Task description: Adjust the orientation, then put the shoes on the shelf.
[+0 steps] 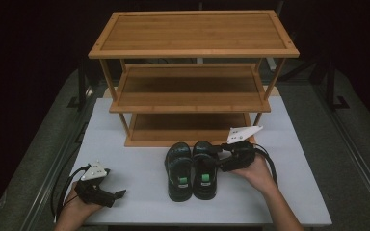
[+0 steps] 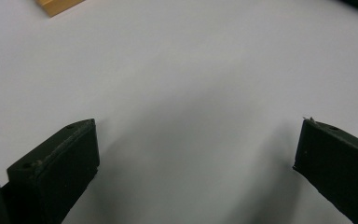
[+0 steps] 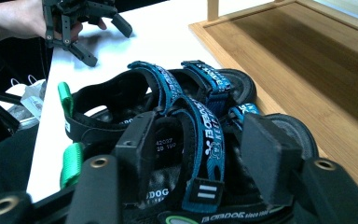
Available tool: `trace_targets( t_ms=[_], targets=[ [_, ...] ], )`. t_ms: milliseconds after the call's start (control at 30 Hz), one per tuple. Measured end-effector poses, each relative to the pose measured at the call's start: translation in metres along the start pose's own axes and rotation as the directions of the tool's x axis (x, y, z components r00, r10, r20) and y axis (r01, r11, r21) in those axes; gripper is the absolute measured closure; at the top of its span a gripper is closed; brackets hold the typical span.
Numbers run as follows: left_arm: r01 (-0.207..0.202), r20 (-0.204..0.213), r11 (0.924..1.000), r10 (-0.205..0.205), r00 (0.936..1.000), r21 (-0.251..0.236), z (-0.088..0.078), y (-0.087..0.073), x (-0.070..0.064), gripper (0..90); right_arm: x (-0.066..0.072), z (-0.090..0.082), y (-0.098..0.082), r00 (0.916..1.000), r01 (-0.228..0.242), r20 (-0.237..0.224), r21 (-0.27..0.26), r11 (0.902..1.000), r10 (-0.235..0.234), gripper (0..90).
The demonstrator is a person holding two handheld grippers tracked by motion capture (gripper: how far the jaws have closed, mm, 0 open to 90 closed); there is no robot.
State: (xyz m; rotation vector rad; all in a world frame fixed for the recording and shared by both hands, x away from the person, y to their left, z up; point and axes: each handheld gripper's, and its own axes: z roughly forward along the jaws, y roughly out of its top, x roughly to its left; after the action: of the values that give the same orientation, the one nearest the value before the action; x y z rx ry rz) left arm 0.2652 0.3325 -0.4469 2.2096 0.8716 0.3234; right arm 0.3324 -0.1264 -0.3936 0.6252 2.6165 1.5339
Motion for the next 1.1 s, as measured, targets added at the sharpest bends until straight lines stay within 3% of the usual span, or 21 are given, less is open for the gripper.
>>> trace_targets(
  t_ms=[300, 533, 600, 700, 900, 1100],
  targets=[
    [-0.017, 0.101, 0.9986, 0.022, 0.9946, -0.049, 0.004, 0.04, -0.014, 0.0, 0.002, -0.003, -0.001, 1.0, 0.002, 0.005, 0.005, 1.0, -0.002, 43.6],
    [-0.075, 0.171, 0.9916, 0.092, 0.9809, -0.105, 0.01, 0.082, -0.031, 7.2, 0.002, -0.007, -0.003, 0.9999, -0.008, 0.009, 0.002, 1.0, 0.008, 44.9],
    [-0.099, 0.192, 0.9878, 0.121, 0.974, -0.12, 0.015, 0.093, -0.037, 15.6, 0.002, -0.007, -0.004, 0.9999, -0.011, 0.01, 0.0, 0.9999, 0.011, 45.9],
    [-0.122, 0.214, 0.9845, 0.147, 0.9657, -0.126, 0.023, 0.107, -0.047, 17.3, 0.002, -0.009, -0.005, 0.9999, -0.015, 0.007, -0.001, 0.9999, 0.015, 47.4],
    [-0.154, 0.255, 0.9799, 0.182, 0.9495, -0.127, 0.043, 0.127, -0.059, 30.7, 0.002, -0.009, -0.008, 0.9997, -0.023, 0.002, 0.006, 0.9997, 0.023, 51.4],
    [-0.146, 0.269, 0.983, 0.171, 0.9478, -0.111, 0.063, 0.136, -0.06, 43.0, 0.0, -0.005, -0.011, 0.9993, -0.037, 0.008, 0.014, 0.9992, 0.037, 55.6]
  ],
)
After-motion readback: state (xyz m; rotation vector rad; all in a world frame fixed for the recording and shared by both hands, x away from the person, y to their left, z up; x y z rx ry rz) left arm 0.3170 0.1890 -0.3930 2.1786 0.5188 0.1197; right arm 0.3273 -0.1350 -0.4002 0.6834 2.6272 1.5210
